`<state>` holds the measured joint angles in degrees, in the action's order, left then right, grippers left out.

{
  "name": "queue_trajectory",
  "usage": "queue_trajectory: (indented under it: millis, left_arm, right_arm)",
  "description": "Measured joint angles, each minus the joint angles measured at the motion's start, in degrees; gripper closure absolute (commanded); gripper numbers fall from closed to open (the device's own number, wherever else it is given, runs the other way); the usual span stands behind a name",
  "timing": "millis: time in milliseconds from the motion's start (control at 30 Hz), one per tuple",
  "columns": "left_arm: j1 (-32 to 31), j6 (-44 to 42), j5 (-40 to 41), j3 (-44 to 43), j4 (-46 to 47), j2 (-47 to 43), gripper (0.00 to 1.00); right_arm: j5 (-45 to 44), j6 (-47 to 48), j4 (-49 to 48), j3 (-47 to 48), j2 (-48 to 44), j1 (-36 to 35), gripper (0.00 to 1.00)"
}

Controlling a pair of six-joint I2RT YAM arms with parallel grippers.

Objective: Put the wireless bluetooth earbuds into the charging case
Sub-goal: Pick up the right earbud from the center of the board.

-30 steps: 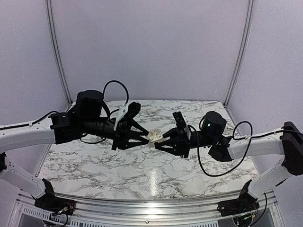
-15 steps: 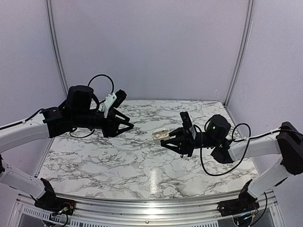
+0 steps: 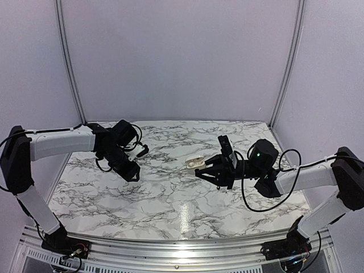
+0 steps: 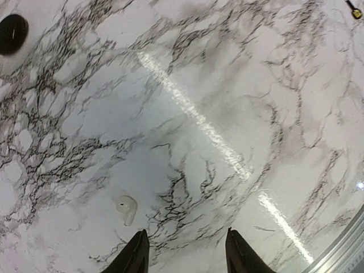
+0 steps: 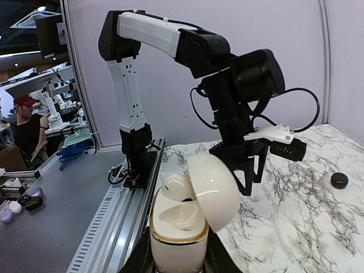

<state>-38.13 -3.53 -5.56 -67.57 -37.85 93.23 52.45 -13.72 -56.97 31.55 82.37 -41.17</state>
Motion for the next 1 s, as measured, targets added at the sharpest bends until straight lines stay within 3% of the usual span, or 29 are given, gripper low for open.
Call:
queue_trajectory:
  millis: [467,1000]
  left_arm:
    - [3.08,-0.59,8.52,-8.66,-8.87,13.4,0.6]
    - [4.07,-1.64,9.09,-10.69,-10.82,19.15,0.62]
  right_arm:
    - [-0.04,0.24,0.11,-0.7,0.0,0.07,1.0]
    - [-0.04,0.42,0.15,-0.72,0.02,0.11,1.0]
